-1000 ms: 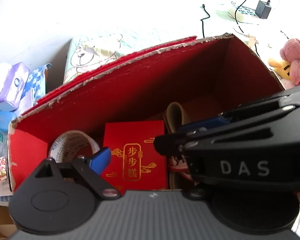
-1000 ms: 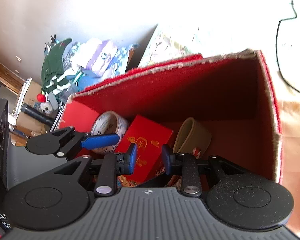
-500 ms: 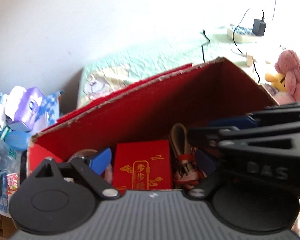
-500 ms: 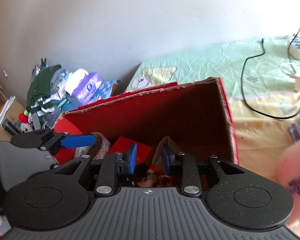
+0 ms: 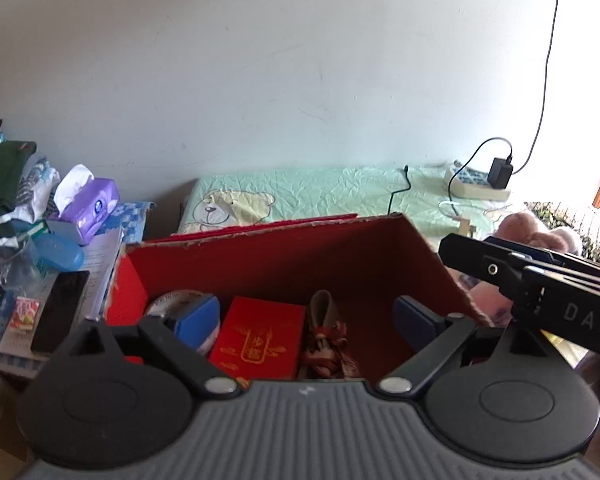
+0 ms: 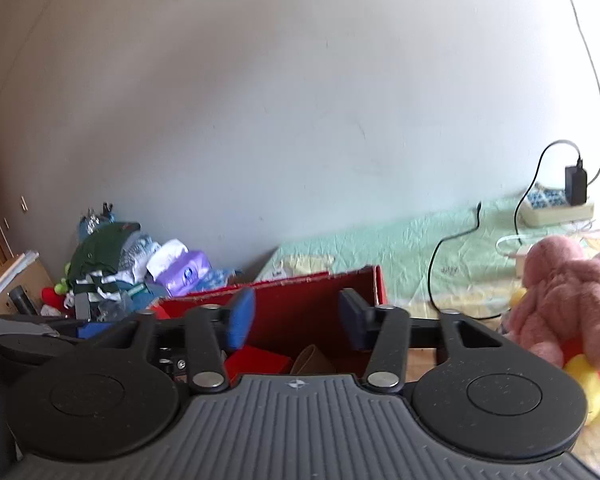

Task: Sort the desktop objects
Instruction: 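Withdraw the right gripper up out of the red box, then move the right gripper down to the orange gourd on the cloth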

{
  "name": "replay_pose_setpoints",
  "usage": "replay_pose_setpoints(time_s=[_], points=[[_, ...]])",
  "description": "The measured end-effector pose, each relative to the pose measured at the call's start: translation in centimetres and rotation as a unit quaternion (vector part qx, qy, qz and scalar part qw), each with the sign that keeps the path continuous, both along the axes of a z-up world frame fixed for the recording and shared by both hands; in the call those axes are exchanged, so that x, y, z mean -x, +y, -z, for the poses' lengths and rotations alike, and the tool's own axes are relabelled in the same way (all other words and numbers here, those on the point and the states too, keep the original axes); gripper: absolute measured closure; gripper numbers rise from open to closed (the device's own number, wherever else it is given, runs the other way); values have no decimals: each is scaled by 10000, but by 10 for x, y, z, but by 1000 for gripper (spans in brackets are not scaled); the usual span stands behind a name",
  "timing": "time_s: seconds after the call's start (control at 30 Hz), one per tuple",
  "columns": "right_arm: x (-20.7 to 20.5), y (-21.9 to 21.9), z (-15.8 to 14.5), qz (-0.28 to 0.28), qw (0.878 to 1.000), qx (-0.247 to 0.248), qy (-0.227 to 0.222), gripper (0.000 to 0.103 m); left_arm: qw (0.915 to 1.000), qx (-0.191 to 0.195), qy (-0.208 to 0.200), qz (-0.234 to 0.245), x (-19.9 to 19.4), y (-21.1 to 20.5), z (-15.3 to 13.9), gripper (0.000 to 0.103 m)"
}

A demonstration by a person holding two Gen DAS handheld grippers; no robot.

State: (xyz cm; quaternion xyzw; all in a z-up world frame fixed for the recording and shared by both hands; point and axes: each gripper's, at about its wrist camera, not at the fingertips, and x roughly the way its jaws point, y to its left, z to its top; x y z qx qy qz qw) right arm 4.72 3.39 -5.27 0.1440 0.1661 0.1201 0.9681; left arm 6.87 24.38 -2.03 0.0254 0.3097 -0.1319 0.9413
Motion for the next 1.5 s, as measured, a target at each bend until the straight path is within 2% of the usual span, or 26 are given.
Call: replay_pose_setpoints(time_s=[0.03, 0.17, 0.3, 0.37, 0.63, 0.8, 1.0, 1.23, 1.5], points=[[7, -2, -2, 12, 9999, 11, -122, 33, 10000, 42, -12, -39, 7, 0, -1, 8], [29, -9, -7, -82, 9988, 105, -465, 31, 9997, 149, 186, -58, 31, -8, 1, 8], [43, -22, -4, -205, 9992, 61, -328, 31, 9980, 305, 556, -79, 50, -21, 13, 8], [50, -29, 0, -209, 9995, 61, -228, 31, 9972, 306, 649, -199, 60, -31, 19, 0], [71, -62, 17, -410, 9979, 159, 477, 31, 9874, 395, 1331, -761, 83, -61, 45, 0], [84, -77, 38, -650, 9918, 139, 1094, 32, 9810, 150, 1586, -1110, 95, -78, 60, 1], [96, -86, 61, -874, 9841, -18, 1547, 33, 9735, -241, 1851, -1318, 111, -97, 79, 1], [93, -93, 63, -665, 9822, -197, 1743, 34, 9749, -470, 1780, -1255, 106, -100, 78, 1], [81, -55, 63, -705, 9785, -239, 1922, 36, 9773, -657, 1591, -1235, 89, -68, 66, 1]])
